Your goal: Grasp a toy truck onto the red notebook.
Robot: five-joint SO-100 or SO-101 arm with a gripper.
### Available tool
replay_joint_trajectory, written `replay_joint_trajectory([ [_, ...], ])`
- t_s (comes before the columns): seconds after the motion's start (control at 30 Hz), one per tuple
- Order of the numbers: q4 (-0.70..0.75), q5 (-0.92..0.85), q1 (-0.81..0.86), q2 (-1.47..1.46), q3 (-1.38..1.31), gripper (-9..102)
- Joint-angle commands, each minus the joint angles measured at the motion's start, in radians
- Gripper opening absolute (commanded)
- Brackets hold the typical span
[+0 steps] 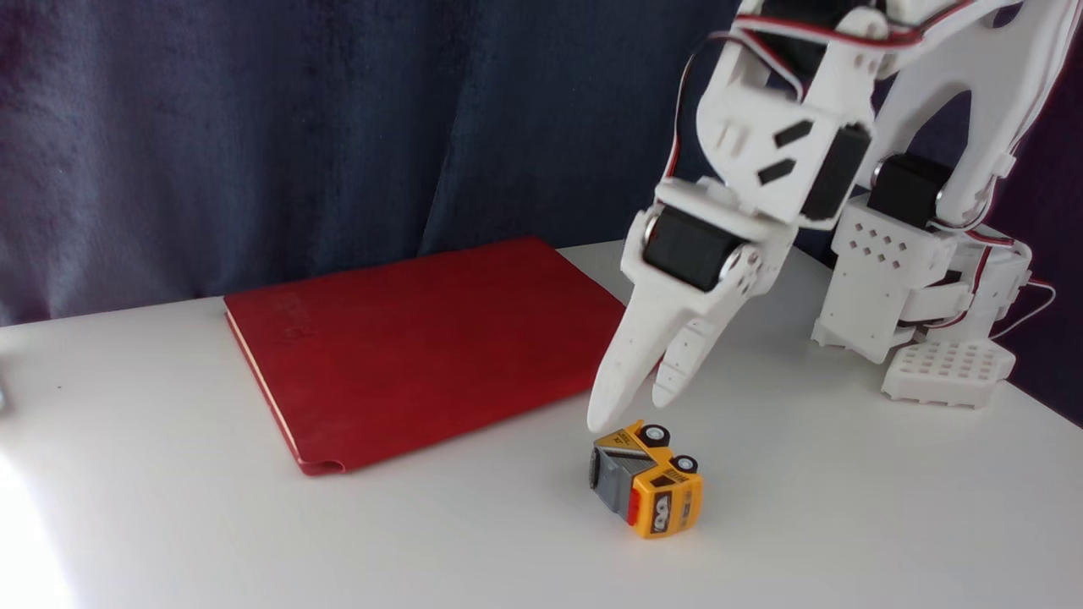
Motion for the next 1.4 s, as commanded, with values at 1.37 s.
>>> replay_joint_trajectory([
  [1.37, -0.012, 0.301, -0.129, -0.107, 0.032, 24],
])
